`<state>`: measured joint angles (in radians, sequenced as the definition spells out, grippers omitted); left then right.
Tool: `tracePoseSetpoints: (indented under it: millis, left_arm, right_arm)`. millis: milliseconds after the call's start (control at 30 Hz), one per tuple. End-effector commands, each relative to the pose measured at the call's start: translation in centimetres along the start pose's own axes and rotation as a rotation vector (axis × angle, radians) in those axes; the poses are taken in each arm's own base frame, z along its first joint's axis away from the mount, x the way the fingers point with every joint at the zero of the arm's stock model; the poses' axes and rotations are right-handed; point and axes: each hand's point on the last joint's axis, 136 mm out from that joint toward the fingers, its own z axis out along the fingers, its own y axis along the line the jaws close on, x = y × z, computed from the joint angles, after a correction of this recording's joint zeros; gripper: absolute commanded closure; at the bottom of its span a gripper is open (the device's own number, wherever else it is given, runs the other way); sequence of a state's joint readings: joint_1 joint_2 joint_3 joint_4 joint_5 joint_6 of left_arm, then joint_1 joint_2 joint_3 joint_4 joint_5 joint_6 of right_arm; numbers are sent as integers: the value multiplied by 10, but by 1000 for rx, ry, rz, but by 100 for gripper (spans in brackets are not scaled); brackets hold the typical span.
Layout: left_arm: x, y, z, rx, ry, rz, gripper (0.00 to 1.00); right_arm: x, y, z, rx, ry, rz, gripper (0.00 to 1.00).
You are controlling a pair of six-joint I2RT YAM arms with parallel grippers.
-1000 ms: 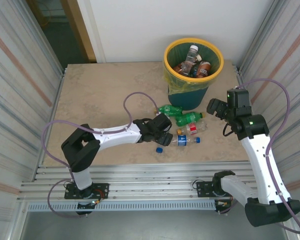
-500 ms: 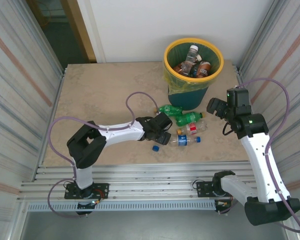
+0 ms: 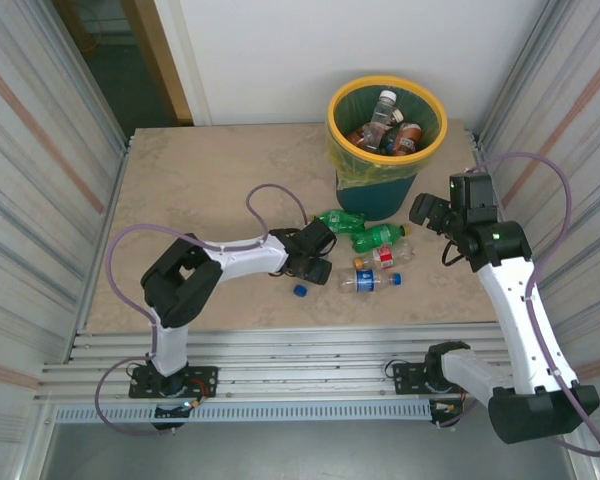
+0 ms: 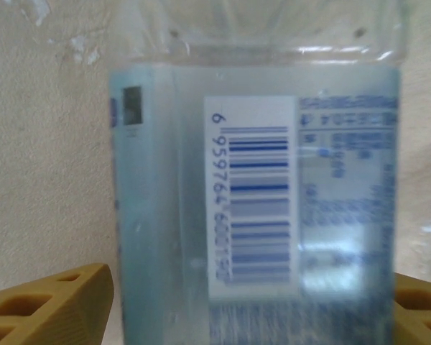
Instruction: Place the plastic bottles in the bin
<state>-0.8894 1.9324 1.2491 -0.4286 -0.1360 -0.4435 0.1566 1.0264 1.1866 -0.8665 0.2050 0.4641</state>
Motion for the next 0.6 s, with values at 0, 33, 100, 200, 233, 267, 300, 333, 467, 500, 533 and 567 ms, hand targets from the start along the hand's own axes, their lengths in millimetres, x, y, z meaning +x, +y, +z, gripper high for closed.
tracePoseSetpoints:
  millis: [0,33,100,200,233,267,300,333,467,500,533,567]
  left_arm:
    - [-1,3,6,0,18,-18,28]
    - [0,4,6,-2,20,-19,32]
    - [1,6,7,-4,22,-22,36]
    - [3,8,4,-8,19,-29,40]
    - [3,9,2,-9,14,-30,41]
    - [2,11,-1,-9,7,-34,42]
    - [2,12,-4,-10,-1,-35,42]
    - [0,13,-8,-10,-13,-40,42]
    - [-7,14,-27,14,-72,-53,43]
    - [-10,15,-33,26,-92,-61,43]
    - [-12,15,-39,41,-114,-67,43]
    - [-15,15,-45,55,-137,-74,44]
  right_arm:
    - [-2,2,1,-12,-4,32,2]
    - [-1,1,1,-11,-2,32,2]
    - [0,2,2,-13,1,31,2]
    - [0,3,3,-21,4,35,2]
    - [0,4,2,-26,5,37,2]
    - [0,6,2,-33,6,36,2]
    - [-1,6,2,-39,3,39,2]
    - [-1,8,2,-46,4,41,2]
    - [-2,14,0,-84,0,46,2]
    - [-2,16,-1,-94,-2,45,2]
    - [-2,17,-1,-101,-2,45,2]
    - [-2,18,0,-108,-2,44,2]
